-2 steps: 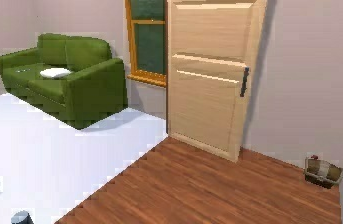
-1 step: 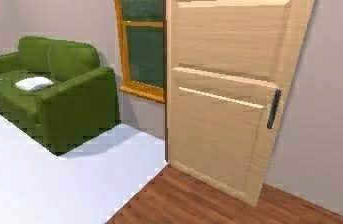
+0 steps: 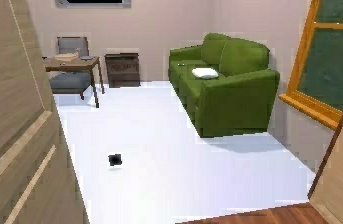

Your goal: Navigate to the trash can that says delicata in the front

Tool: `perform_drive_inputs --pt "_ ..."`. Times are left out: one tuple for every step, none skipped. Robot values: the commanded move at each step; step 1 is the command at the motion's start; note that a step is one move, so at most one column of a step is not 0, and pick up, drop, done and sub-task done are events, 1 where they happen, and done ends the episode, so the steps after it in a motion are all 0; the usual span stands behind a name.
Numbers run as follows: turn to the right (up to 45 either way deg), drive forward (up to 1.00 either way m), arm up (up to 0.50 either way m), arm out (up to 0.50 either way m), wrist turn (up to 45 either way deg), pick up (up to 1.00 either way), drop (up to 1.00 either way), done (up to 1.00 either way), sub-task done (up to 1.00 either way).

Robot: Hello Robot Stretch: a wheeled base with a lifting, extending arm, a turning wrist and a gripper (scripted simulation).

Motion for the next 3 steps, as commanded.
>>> perform_drive_inputs --pt "0.0 1.0 0.0 0.0 0.0 0.0 0.0 0.0 0.0" --pt "-6.0 0.0 0.0 0.0 0.0 0.0 0.0 0.0 0.0" --pt "0.0 0.45 0.0 0.0 0.0 0.0 0.0 0.0 0.0"
